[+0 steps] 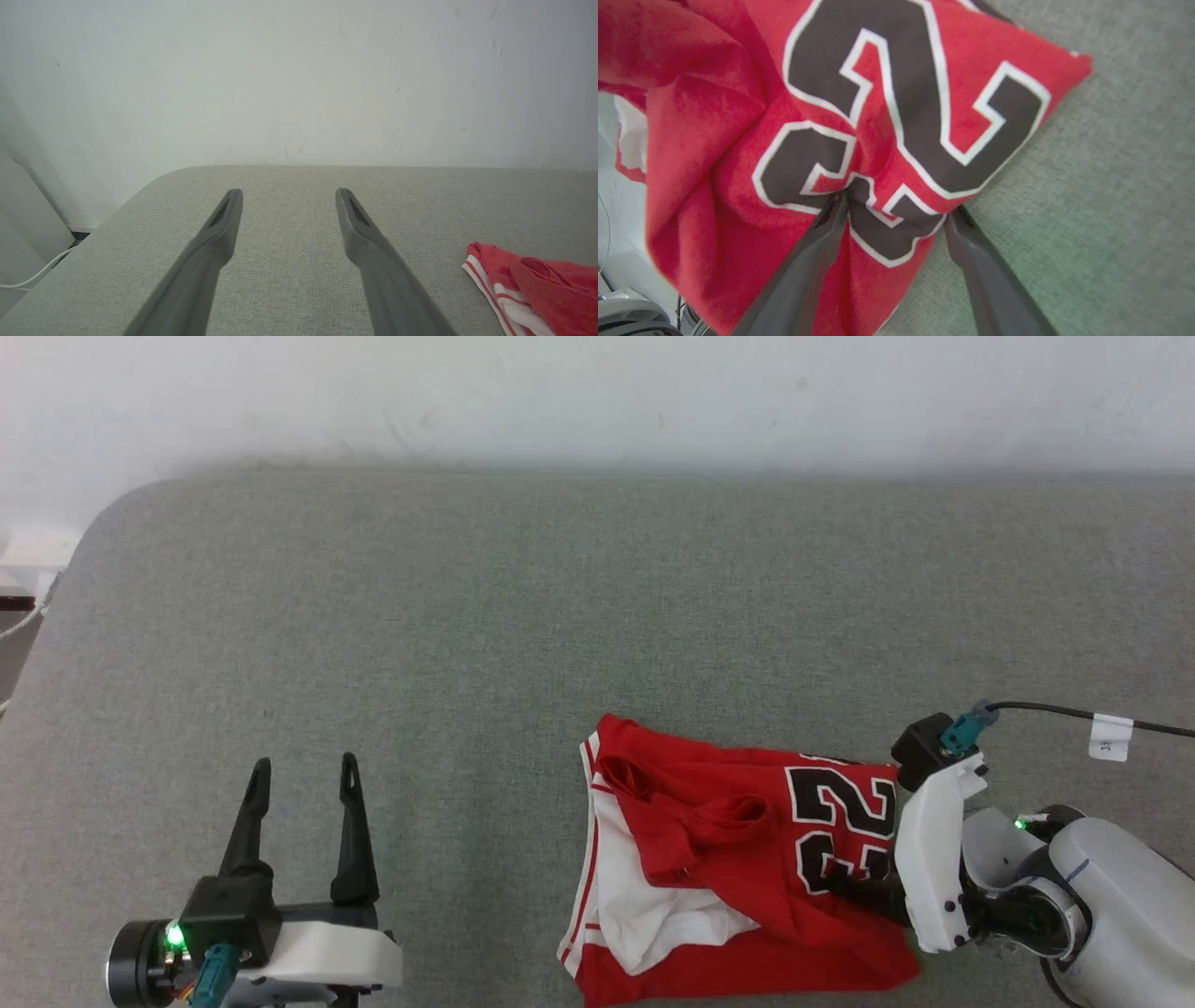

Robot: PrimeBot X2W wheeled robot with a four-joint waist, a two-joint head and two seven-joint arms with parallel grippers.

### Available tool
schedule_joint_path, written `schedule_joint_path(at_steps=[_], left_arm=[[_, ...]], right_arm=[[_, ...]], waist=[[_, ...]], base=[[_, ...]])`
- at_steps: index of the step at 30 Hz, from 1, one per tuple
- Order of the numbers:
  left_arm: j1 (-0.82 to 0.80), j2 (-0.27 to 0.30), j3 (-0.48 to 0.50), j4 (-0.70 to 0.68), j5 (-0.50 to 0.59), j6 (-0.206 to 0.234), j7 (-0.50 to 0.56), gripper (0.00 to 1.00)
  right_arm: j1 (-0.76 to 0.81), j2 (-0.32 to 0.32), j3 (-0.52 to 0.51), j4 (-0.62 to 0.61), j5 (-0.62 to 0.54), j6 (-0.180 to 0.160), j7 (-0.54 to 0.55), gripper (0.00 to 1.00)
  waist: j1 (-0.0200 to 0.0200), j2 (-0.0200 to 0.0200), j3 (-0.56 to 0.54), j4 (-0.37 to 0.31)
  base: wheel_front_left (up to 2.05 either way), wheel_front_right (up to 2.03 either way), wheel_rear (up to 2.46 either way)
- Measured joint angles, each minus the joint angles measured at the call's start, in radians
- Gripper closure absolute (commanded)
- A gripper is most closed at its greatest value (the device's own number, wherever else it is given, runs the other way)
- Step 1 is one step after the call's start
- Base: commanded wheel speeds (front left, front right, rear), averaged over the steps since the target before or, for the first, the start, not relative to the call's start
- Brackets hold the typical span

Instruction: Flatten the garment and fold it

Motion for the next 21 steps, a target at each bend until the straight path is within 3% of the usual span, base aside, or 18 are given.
schedule_joint_path(at_steps=[1,2,12,21], left_arm=[[-0.001,0.000,0.000,0.001,0.000,0.000,0.000,0.00],[-0.004,0.000,-0.001,0.003,0.000,0.000,0.000,0.00],[-0.007,-0.001,0.022,0.010,0.000,0.002,0.000,0.00],[0.013,0.000,0.059,-0.011,0.000,-0.001,0.000,0.00]], right_arm=[[-0.003,-0.006,0.015,-0.003,0.003,0.000,-0.009,0.00],[-0.006,-0.015,0.030,-0.006,0.006,0.000,-0.023,0.99],[-0.046,-0.078,0.141,-0.072,0.009,0.000,-0.235,1.00],[-0.188,-0.208,0.219,-0.224,-0.099,0.000,-0.334,1.00]], waist=[[0.0000,0.0000,0.005,0.002],[0.0000,0.0000,0.009,0.004],[0.0002,0.0000,0.002,-0.032],[0.0000,0.0000,-0.009,-0.147]], base=[[0.00,0.00,0.00],[0.00,0.00,0.00],[0.00,0.00,0.00],[0.00,0.00,0.00]])
